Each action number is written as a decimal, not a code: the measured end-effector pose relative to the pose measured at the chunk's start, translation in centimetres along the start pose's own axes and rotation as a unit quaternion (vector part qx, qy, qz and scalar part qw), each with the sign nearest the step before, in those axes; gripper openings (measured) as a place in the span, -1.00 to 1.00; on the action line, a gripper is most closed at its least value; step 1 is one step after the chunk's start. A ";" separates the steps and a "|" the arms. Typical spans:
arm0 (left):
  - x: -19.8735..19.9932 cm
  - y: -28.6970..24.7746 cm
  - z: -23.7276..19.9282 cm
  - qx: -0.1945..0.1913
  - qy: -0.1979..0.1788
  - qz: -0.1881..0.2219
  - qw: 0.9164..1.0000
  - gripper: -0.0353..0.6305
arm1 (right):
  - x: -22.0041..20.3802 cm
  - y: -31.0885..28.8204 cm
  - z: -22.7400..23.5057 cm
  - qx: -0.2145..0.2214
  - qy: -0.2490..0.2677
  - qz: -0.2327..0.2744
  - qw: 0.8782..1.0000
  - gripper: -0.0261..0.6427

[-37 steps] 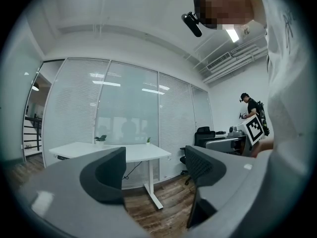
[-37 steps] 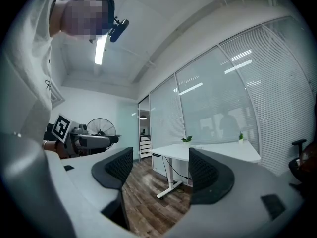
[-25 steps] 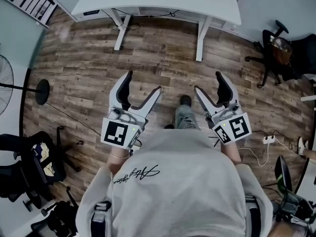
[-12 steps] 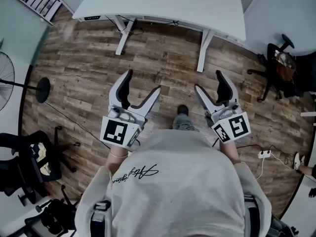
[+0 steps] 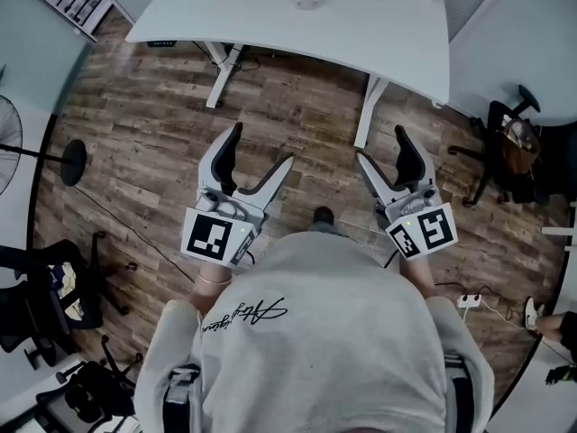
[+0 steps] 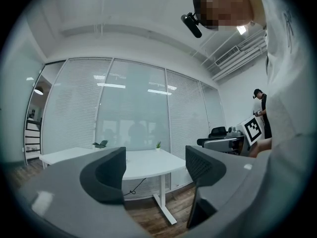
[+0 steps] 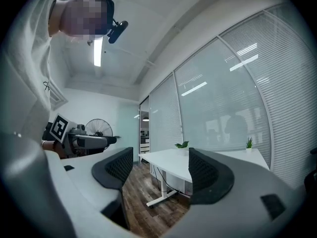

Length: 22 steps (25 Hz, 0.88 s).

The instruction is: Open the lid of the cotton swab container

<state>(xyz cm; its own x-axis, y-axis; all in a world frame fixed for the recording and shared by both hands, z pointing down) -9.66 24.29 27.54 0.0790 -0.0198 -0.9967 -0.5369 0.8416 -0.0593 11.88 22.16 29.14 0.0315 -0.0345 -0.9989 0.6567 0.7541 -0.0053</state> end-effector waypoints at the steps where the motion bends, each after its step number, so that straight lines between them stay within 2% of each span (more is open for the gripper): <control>1: 0.0 -0.5 -0.1 0.002 -0.001 -0.003 1.000 0.18 | 0.0 -0.4 0.6 0.003 -0.001 0.001 1.000 0.08; 8: 0.3 -4.5 -1.1 0.019 -0.002 -0.006 1.000 0.18 | 0.1 -2.7 4.4 0.023 -0.004 0.000 1.000 0.08; 14: 0.6 -8.3 0.1 0.021 -0.005 -0.001 1.000 0.18 | 0.1 -3.3 7.8 0.037 -0.001 -0.004 0.999 0.08; 22: -0.7 -8.7 -0.2 0.032 0.011 -0.020 0.999 0.18 | -0.6 -4.4 8.9 0.048 -0.016 -0.005 0.999 0.07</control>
<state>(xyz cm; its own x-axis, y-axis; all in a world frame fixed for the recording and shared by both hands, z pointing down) -5.20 16.92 28.70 0.0799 -0.0647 -0.9947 -0.4786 0.8728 -0.0952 15.63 13.03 30.21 0.0469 -0.0642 -0.9968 0.7269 0.6866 -0.0100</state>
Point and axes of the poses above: the fingertips, and each gripper's own axes: y backward along the fingers, z to its right, x out of its top, the point moved 4 cm from there along y, backward along the fingers, and after that the axes turned 4 degrees about -z, right-handed, at the moved point
